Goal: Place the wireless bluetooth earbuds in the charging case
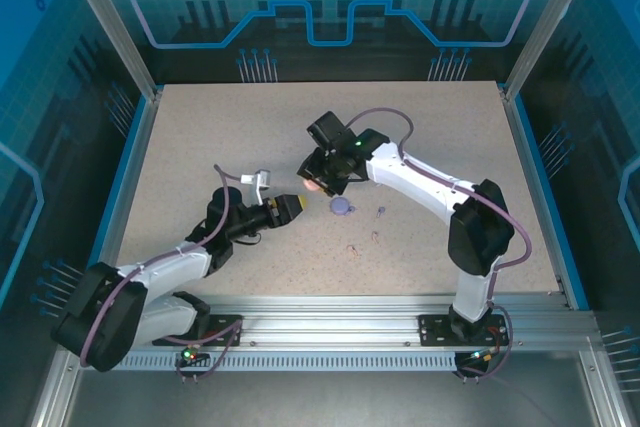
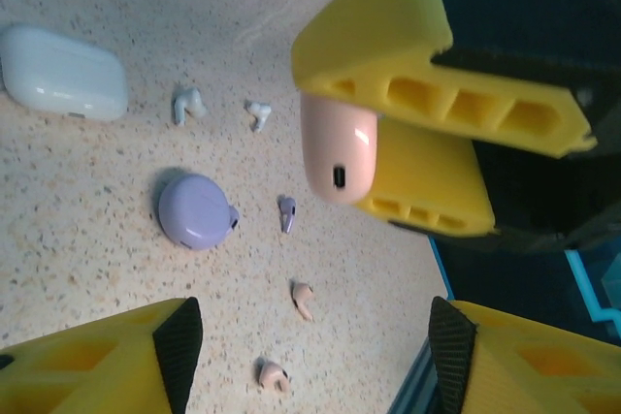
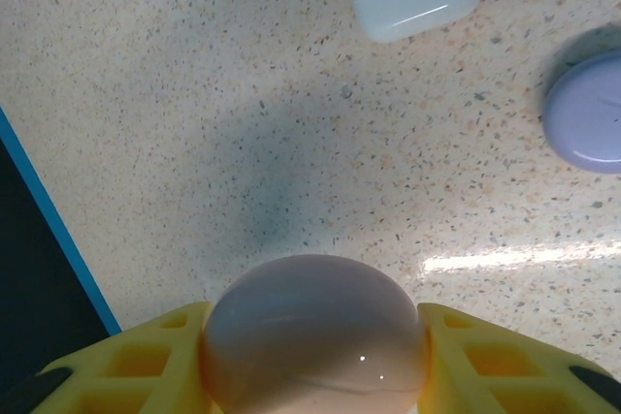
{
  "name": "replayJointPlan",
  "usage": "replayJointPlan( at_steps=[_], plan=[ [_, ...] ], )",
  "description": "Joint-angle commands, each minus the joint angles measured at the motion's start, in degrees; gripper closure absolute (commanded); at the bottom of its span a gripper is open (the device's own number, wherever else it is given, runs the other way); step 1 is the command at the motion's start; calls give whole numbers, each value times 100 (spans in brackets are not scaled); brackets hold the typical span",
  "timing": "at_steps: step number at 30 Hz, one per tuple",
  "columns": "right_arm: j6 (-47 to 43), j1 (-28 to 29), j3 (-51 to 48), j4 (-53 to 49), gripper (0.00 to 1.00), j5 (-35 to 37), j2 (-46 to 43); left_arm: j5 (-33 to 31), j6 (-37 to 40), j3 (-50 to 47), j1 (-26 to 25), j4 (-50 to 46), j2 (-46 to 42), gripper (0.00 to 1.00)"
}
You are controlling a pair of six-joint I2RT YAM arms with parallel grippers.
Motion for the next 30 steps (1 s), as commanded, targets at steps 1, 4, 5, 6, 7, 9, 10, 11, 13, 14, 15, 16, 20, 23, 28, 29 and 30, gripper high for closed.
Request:
replayJointPlan(
  at_steps=[1,4,5,6,7,9,10,11,13,14,15,16,20,23,28,29,30],
  plan=[
    [119,139,194,100,61,-142,14,-340,190,209,-68,580,169,34],
    [155,227,299,100,61,-141,79,-553,182,196,-81,741,244,38],
    [165,262,326,96,61,-139,95,-610,196,198,-81,762,270,39],
    [180,283,340,107,61,-146,103,-676,194,207,-82,779,287,41],
    [194,305,347,122,61,-156,114,-722,197,207,-83,813,298,42],
    [219,353,373,135,61,-169,125,-793,206,227,-85,863,318,45],
    [234,371,380,131,61,-165,133,-818,206,231,-87,882,331,46],
    [239,378,377,144,61,-169,133,-847,206,242,-82,898,334,47],
    [250,408,387,143,61,-160,135,-878,215,246,-83,934,342,49],
    [257,415,384,144,61,-148,139,-900,215,251,-83,939,342,50],
    [263,427,389,144,61,-147,145,-928,223,247,-82,953,342,51],
    [265,429,384,152,61,-155,144,-960,222,244,-87,965,342,52],
    [272,444,377,170,61,-163,160,-1086,207,222,-84,1009,364,57],
    [270,449,379,176,61,-182,163,-1171,181,227,-88,1077,393,59],
    [296,463,354,206,61,-218,155,-1326,142,245,-83,1194,455,65],
    [309,459,353,214,61,-218,154,-1335,134,251,-88,1218,477,66],
    [311,463,346,210,61,-218,153,-1360,121,254,-88,1235,500,67]
  ],
)
